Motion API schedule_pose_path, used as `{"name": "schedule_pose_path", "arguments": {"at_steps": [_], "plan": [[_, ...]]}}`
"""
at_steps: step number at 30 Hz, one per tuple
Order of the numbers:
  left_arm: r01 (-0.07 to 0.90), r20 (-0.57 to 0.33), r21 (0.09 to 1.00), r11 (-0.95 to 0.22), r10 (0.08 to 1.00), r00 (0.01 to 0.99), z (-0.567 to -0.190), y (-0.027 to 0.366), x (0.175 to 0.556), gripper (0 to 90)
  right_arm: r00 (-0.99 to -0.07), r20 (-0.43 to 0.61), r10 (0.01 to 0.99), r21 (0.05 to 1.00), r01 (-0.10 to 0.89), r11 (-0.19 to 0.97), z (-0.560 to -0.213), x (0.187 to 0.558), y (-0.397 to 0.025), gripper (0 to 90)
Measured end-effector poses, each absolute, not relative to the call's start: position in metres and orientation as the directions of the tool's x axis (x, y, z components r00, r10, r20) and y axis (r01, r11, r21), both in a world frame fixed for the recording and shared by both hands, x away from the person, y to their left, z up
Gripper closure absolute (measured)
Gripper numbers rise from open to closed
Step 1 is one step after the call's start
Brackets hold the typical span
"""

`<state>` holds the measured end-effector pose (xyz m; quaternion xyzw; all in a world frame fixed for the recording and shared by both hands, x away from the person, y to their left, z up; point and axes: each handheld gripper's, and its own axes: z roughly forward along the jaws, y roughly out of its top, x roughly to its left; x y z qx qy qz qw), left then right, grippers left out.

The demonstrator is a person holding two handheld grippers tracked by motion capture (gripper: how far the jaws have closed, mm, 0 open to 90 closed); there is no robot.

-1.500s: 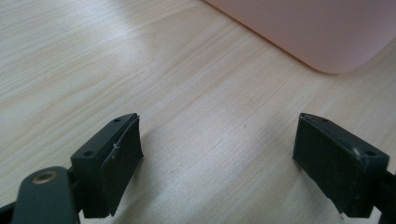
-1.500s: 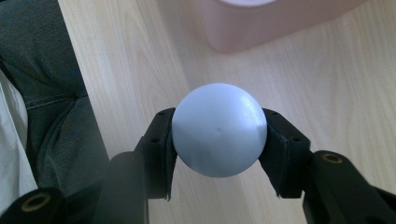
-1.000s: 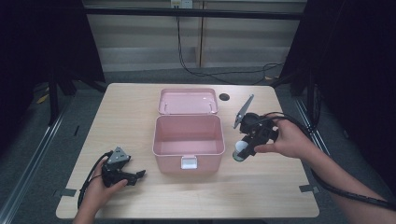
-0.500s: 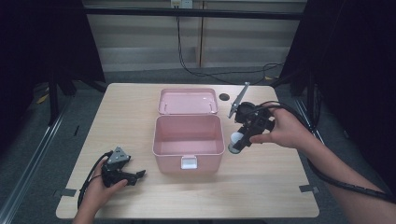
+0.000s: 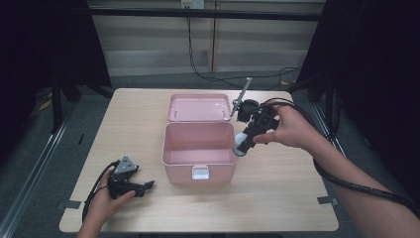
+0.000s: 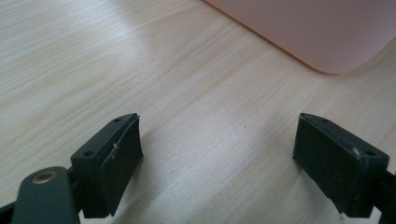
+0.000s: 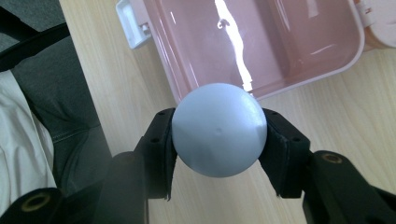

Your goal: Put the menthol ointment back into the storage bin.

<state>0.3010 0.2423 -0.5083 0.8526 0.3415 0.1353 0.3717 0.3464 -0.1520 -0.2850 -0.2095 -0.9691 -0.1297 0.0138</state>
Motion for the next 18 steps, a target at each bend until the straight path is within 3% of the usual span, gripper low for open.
{"name": "schedule_pose_path", "arguments": {"at_steps": [18], "plan": [[0.482,-0.024,0.727,-0.489,0.683,0.730,-0.508,0.242,0.301,14.8,-0.906,0.063,0.419,0.232,0.422,0.876,-0.295,0.369,-0.122,50.4]]}}
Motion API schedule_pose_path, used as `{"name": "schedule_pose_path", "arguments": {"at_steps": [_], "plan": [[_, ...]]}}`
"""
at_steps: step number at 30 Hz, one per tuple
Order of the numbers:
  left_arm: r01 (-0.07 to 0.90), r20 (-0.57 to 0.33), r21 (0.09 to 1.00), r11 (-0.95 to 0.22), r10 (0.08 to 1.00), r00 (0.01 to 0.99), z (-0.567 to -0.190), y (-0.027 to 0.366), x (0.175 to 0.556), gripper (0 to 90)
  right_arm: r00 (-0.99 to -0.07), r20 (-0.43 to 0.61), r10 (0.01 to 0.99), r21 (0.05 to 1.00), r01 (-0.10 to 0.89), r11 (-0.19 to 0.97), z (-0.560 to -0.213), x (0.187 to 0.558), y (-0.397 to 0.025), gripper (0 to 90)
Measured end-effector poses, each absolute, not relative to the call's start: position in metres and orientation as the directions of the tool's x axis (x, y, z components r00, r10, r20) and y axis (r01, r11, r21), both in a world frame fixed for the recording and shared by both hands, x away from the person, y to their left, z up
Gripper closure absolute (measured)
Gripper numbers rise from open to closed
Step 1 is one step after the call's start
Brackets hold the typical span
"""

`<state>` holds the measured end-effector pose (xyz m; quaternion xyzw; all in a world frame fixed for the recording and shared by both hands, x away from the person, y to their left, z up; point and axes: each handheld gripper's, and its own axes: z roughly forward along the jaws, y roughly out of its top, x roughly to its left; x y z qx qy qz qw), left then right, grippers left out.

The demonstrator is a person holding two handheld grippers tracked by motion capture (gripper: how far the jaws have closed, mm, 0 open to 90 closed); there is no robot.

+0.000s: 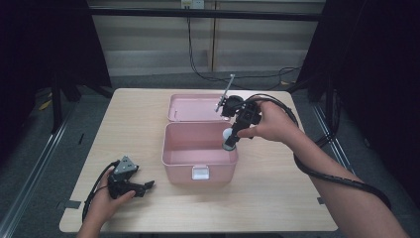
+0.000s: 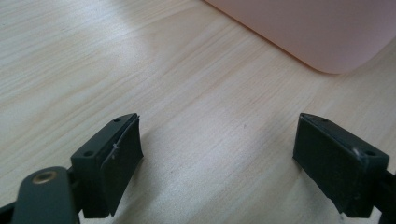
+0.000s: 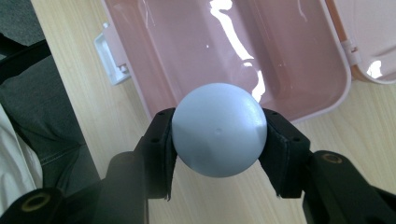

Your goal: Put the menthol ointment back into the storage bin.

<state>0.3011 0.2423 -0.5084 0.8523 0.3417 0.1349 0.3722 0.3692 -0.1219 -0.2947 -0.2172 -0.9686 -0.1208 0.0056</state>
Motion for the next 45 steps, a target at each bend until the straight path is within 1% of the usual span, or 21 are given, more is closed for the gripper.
{"name": "schedule_pose_path", "arguments": {"at_steps": [21,28,37,45], "plan": [[0.482,-0.024,0.726,-0.491,0.683,0.730,-0.508,0.242,0.301,14.7,-0.870,0.059,0.489,0.202,0.490,0.848,-0.329,0.392,-0.094,50.4],[0.482,-0.024,0.725,-0.491,0.682,0.731,-0.508,0.242,0.301,14.4,-0.856,0.069,0.513,0.209,0.515,0.831,-0.340,0.397,-0.087,50.3],[0.484,-0.028,0.725,-0.490,0.680,0.732,-0.508,0.242,0.301,14.4,-0.841,0.071,0.537,0.185,0.540,0.821,-0.353,0.403,-0.080,50.3],[0.482,-0.025,0.724,-0.493,0.680,0.733,-0.508,0.242,0.301,14.4,-0.807,0.064,0.587,0.184,0.587,0.788,-0.360,0.409,-0.077,50.4]]}}
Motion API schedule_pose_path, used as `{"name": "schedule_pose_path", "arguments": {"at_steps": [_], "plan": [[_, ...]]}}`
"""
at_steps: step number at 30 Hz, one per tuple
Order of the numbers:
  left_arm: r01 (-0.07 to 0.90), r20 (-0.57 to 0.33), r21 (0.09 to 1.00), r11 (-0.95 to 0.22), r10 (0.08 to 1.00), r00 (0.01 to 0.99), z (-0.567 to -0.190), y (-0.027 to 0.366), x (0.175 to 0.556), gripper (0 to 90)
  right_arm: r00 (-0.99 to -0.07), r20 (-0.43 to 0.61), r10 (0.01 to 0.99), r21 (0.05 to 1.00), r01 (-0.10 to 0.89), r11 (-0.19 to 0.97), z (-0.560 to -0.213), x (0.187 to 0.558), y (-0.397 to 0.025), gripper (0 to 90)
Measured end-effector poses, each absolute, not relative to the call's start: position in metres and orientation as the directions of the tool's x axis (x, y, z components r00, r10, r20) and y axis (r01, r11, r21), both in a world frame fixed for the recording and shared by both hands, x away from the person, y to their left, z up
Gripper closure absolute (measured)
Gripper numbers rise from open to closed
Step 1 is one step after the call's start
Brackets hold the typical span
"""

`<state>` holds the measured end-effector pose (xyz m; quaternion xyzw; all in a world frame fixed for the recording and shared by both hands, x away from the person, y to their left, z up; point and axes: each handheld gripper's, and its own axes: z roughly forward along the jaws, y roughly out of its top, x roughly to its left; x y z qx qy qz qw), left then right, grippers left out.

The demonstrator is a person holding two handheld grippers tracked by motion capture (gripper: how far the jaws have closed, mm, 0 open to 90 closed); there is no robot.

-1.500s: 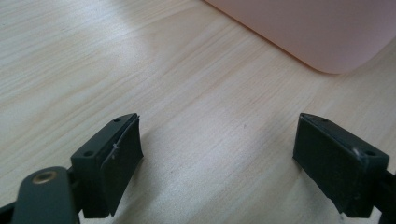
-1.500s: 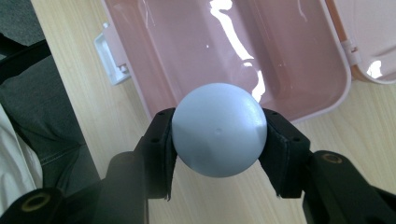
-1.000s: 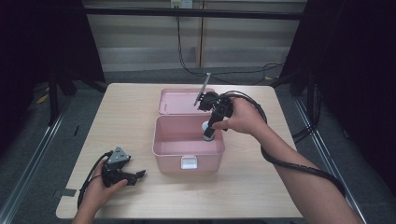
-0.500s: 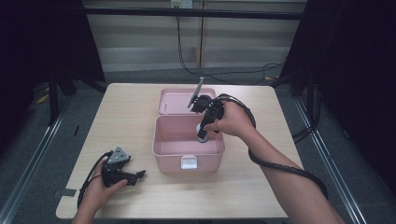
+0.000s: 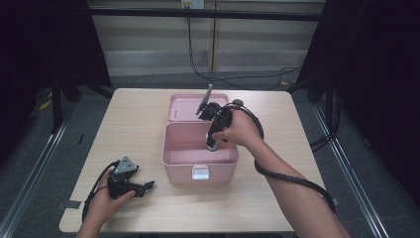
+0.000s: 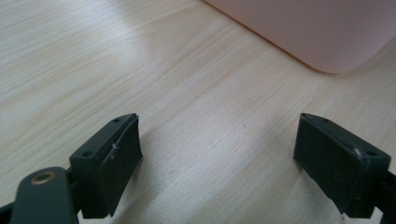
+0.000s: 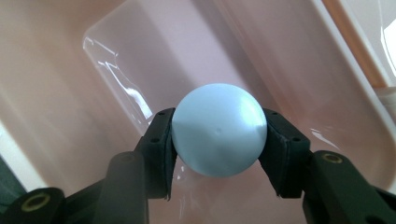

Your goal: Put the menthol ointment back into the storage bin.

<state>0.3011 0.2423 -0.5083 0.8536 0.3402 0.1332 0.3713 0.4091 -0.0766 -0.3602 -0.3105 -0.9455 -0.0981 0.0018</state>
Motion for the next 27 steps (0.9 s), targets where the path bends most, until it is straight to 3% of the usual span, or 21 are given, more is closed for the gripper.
{"name": "schedule_pose_path", "arguments": {"at_steps": [27], "plan": [[0.484,-0.028,0.722,-0.494,0.678,0.734,-0.508,0.242,0.301,13.8,-0.670,0.052,0.741,0.166,0.737,0.655,-0.385,0.430,-0.076,50.4]]}}
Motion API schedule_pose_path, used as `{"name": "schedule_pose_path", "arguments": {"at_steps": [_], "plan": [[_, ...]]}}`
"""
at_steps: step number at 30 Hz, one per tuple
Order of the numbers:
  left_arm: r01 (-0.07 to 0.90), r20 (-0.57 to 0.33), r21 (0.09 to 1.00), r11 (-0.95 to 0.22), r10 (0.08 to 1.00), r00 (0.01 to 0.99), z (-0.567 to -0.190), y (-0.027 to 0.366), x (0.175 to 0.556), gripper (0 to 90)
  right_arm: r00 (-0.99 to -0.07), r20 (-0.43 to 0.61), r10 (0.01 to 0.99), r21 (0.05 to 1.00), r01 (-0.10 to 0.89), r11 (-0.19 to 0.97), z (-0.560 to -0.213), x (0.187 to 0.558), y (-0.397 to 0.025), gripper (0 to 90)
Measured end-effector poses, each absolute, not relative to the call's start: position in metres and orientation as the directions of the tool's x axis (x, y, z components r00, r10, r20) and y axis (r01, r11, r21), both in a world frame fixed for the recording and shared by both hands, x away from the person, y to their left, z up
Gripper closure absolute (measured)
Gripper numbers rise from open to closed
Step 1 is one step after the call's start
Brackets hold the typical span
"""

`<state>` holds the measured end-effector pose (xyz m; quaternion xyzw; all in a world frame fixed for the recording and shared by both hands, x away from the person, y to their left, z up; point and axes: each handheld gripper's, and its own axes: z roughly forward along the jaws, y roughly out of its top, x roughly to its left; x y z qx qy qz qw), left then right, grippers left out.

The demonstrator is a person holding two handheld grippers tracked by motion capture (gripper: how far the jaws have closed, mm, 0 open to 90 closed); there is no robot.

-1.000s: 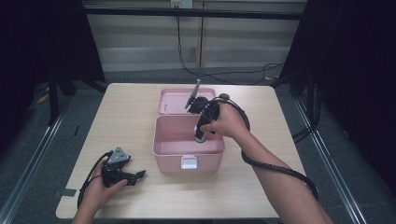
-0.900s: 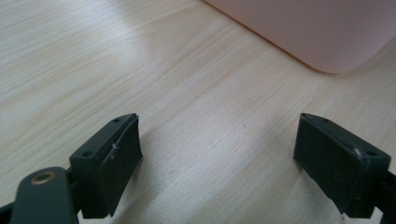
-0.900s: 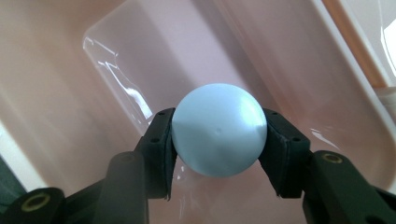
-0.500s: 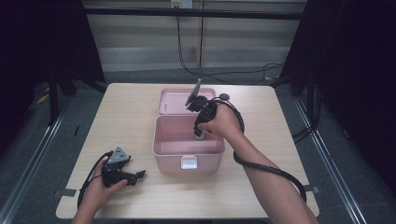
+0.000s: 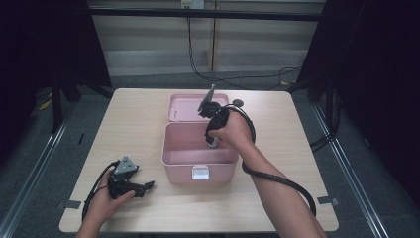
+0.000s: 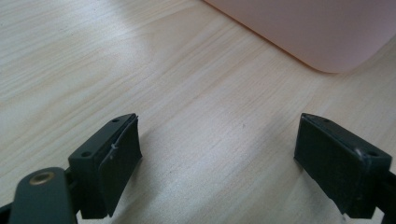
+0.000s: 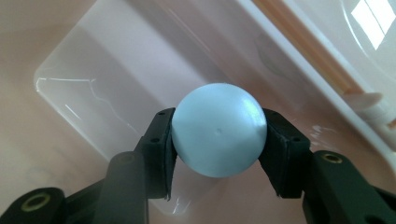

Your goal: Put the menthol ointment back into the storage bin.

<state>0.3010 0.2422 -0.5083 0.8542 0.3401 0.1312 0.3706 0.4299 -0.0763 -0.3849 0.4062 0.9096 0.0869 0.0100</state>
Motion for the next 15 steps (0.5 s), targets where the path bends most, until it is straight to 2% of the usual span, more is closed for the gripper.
{"name": "schedule_pose_path", "arguments": {"at_steps": [15], "plan": [[0.484,-0.028,0.724,-0.492,0.679,0.733,-0.508,0.242,0.301,13.6,-0.635,0.049,0.771,0.166,0.767,0.620,-0.396,0.436,-0.079,50.3]]}}
